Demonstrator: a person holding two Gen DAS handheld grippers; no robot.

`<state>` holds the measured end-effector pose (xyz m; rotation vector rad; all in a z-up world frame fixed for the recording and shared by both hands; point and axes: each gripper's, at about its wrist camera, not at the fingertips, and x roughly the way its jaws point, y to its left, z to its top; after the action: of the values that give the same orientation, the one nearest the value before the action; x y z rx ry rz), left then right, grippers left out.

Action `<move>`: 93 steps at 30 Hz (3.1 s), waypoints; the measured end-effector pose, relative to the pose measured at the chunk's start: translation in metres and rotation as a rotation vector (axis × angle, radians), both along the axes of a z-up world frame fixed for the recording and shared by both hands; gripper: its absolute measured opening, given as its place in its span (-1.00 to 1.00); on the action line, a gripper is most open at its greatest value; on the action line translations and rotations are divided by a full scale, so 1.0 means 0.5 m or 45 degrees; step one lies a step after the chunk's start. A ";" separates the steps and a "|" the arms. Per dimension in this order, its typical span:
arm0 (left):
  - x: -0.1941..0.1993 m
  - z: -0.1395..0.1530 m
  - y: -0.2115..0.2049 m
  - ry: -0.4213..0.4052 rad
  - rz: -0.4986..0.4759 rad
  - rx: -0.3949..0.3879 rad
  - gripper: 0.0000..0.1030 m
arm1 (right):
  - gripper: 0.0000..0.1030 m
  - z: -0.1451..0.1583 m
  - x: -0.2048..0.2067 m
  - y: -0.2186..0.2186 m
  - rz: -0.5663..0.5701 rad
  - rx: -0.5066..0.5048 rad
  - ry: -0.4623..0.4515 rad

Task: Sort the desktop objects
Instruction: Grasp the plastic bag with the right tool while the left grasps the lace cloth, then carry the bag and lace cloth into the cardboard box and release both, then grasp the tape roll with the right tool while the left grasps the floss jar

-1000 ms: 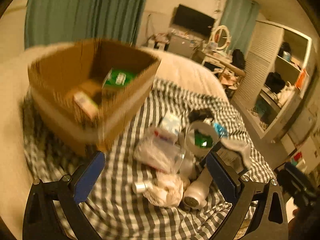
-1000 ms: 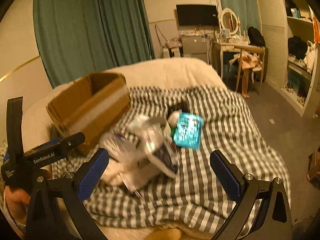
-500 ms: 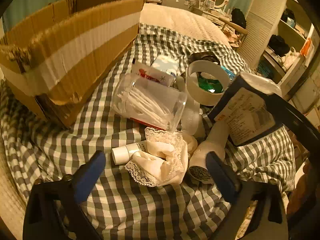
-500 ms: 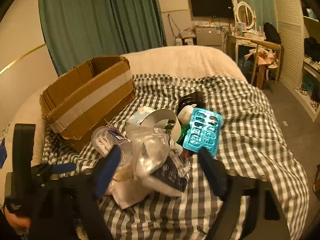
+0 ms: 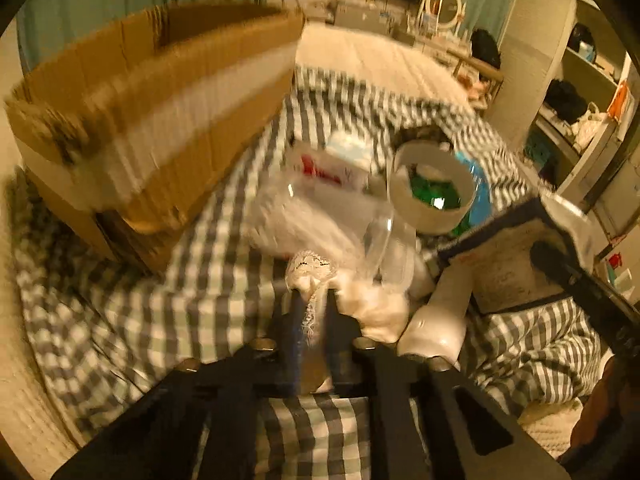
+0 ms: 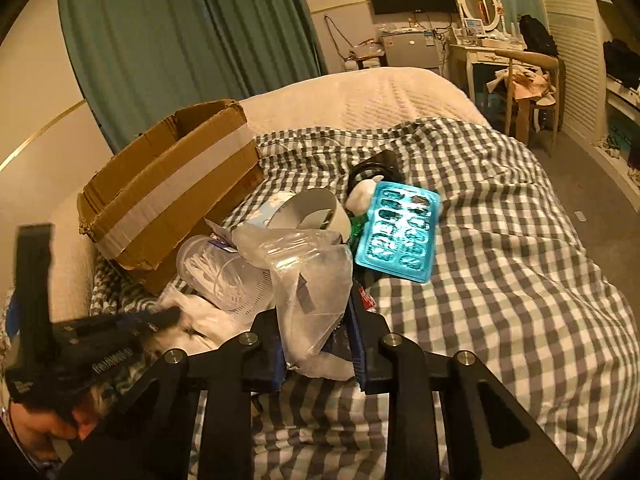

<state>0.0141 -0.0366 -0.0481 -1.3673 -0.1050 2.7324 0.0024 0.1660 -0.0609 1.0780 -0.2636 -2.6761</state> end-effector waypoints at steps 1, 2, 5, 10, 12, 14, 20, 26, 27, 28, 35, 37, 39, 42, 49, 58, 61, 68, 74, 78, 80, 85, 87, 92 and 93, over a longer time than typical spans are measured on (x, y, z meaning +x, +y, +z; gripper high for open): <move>0.008 0.012 0.001 0.045 0.011 -0.019 -0.87 | -0.58 0.003 0.004 0.000 -0.007 0.010 0.003; 0.016 0.021 0.000 0.080 0.016 -0.024 -0.87 | -0.59 0.007 0.009 0.002 -0.012 0.014 0.009; 0.040 0.057 -0.006 0.208 0.016 -0.011 -0.87 | -0.68 0.027 0.025 0.009 -0.037 0.014 0.038; 0.044 0.089 0.015 0.310 -0.016 -0.092 -0.87 | -0.70 0.066 0.054 0.021 -0.062 0.023 0.084; 0.055 0.104 0.028 0.357 -0.026 -0.139 -0.87 | -0.70 0.081 0.065 0.024 -0.067 0.040 0.097; 0.075 0.129 0.031 0.424 -0.034 -0.139 -0.87 | -0.70 0.095 0.074 0.022 -0.069 0.052 0.104; 0.094 0.172 0.016 0.473 -0.037 -0.083 -0.87 | -0.70 0.168 0.091 -0.028 -0.023 0.110 0.174; 0.064 0.254 -0.048 0.594 0.081 0.043 -0.87 | -0.70 0.257 0.087 -0.095 0.049 0.143 0.267; 0.058 0.267 -0.061 0.623 0.109 0.064 -0.87 | -0.70 0.273 0.084 -0.106 0.060 0.151 0.283; 0.050 0.283 -0.074 0.644 0.132 0.078 -0.87 | -0.70 0.289 0.079 -0.118 0.072 0.157 0.301; -0.045 0.365 -0.204 0.710 0.347 0.192 -0.87 | -0.70 0.367 -0.007 -0.223 0.165 0.096 0.371; -0.071 0.365 -0.239 0.703 0.430 0.197 -0.87 | -0.70 0.370 -0.050 -0.262 0.204 0.045 0.363; -0.087 0.348 -0.263 0.702 0.463 0.187 -0.87 | -0.70 0.363 -0.096 -0.300 0.239 0.002 0.336; -0.111 0.278 -0.300 0.649 0.510 0.145 -0.87 | -0.70 0.333 -0.171 -0.365 0.297 -0.046 0.278; -0.154 0.196 -0.333 0.529 0.563 0.121 -0.80 | -0.45 0.263 -0.282 -0.424 0.296 -0.104 0.199; -0.132 0.200 -0.323 0.524 0.657 0.073 0.53 | 0.08 0.286 -0.254 -0.320 0.129 -0.119 0.239; -0.122 0.212 -0.306 0.522 0.611 0.099 0.60 | 0.12 0.307 -0.218 -0.261 0.041 -0.092 0.217; -0.048 0.249 -0.197 0.585 0.403 0.086 0.70 | 0.13 0.330 -0.081 -0.115 -0.105 -0.028 0.250; 0.017 0.197 -0.074 0.590 0.170 -0.007 0.86 | 0.13 0.277 -0.013 -0.010 -0.219 -0.017 0.203; 0.037 0.157 -0.018 0.566 0.087 -0.101 0.86 | 0.19 0.226 0.007 0.021 -0.231 0.019 0.173; 0.032 0.139 0.001 0.511 0.011 -0.055 0.91 | 0.33 0.195 0.003 0.035 -0.225 0.004 0.138; -0.013 0.073 0.027 0.340 -0.211 0.182 0.91 | 0.42 0.139 0.007 0.058 -0.209 -0.038 0.085; -0.036 0.055 0.029 0.308 -0.232 0.248 0.93 | 0.51 0.124 0.007 0.063 -0.179 -0.061 0.069; -0.080 0.005 0.043 0.182 -0.193 0.185 0.96 | 0.60 0.094 0.005 0.065 -0.136 -0.026 0.056; -0.082 -0.001 0.050 0.176 -0.192 0.136 0.96 | 0.60 0.088 0.002 0.069 -0.129 -0.040 0.052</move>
<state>-0.0269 -0.0117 -0.0486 -1.1084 -0.1300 2.6442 0.0034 0.2003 -0.0167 1.0258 -0.3610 -2.7692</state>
